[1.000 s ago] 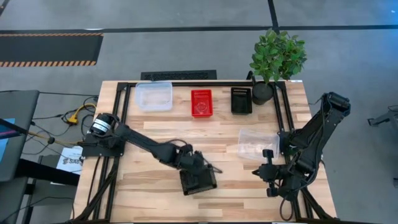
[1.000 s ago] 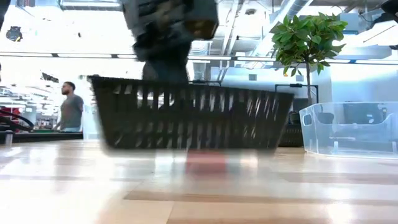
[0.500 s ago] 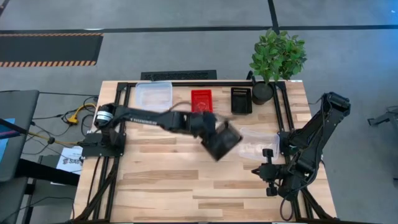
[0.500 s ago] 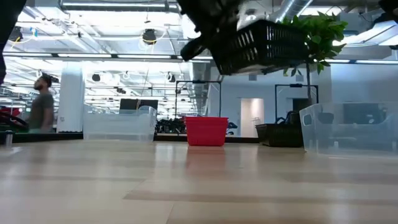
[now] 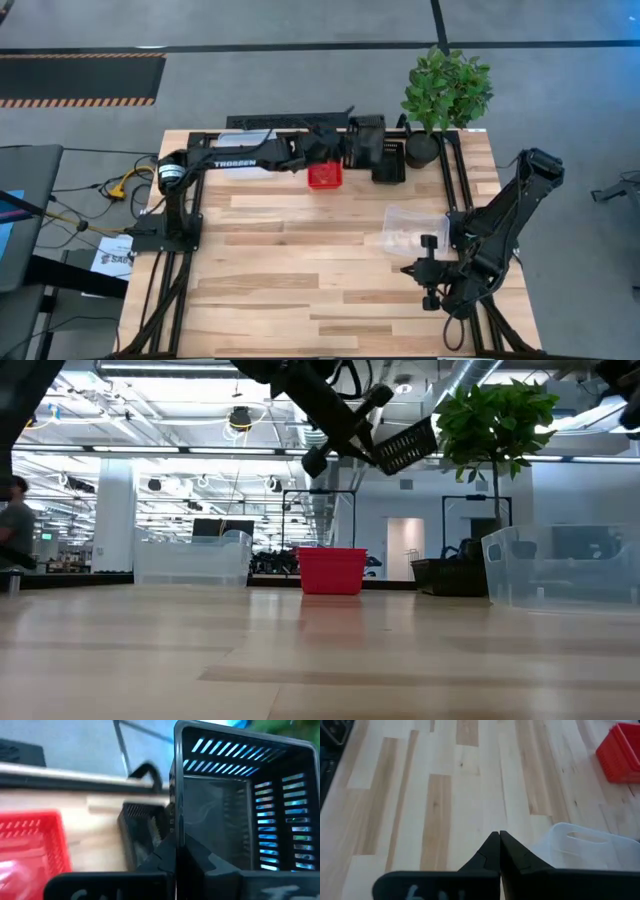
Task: Stack baskets by color
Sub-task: Stack the bottom black basket on the top black basket
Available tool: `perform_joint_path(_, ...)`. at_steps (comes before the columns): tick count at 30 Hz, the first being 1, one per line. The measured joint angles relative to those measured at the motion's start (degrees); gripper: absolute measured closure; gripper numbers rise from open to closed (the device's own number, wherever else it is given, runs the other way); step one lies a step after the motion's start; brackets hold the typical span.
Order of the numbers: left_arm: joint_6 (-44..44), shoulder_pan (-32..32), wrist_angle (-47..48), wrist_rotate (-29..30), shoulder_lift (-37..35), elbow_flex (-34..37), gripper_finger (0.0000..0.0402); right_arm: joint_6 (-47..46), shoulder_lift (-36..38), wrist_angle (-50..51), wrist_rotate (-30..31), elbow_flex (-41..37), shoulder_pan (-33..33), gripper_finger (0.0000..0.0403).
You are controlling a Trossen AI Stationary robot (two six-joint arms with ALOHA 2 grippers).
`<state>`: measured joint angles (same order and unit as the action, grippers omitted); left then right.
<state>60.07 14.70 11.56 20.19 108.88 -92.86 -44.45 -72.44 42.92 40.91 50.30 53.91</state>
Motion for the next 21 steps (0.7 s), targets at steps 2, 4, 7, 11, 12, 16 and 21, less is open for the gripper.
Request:
perform_joint_path(2, 1.37, 0.69, -1.48, 0.34, 0.38, -0.04, 0.0401, 0.0, 0.0, 0.05, -0.02, 0.0, -0.89, 0.0386)
perform_joint_path(4, 3.71, 1.0, -3.09, -0.68, 1.82, -0.16, 0.0401, 0.06, 0.0, 0.11, -0.07, 0.02, -1.62, 0.0384)
perform_joint_path(7, 7.73, 1.36, -5.81, -2.34, 5.62, -0.42, 0.0401, 0.79, 0.02, 0.4, -0.27, 0.04, -2.68, 0.0384)
perform_joint_path(11, 10.15, 3.03, -8.56, -7.54, 11.49, -4.28, 0.0401, 0.76, 0.16, 0.37, -0.75, 0.09, -3.41, 0.0388)
perform_joint_path(12, 10.18, 3.24, -7.8, -7.6, 13.29, -5.96, 0.0401, 0.76, 0.15, 0.23, -1.02, 0.09, -3.43, 0.0389)
perform_joint_path(16, 10.12, 4.23, -5.65, -10.73, 20.33, -14.14, 0.0401, -0.45, 0.15, 0.05, -2.07, 0.09, -3.43, 0.0389)
perform_joint_path(21, 9.36, 4.55, 1.25, -12.07, 28.19, -25.1, 0.0401, -1.59, 0.15, 0.41, -2.59, 0.09, -3.32, 0.0386)
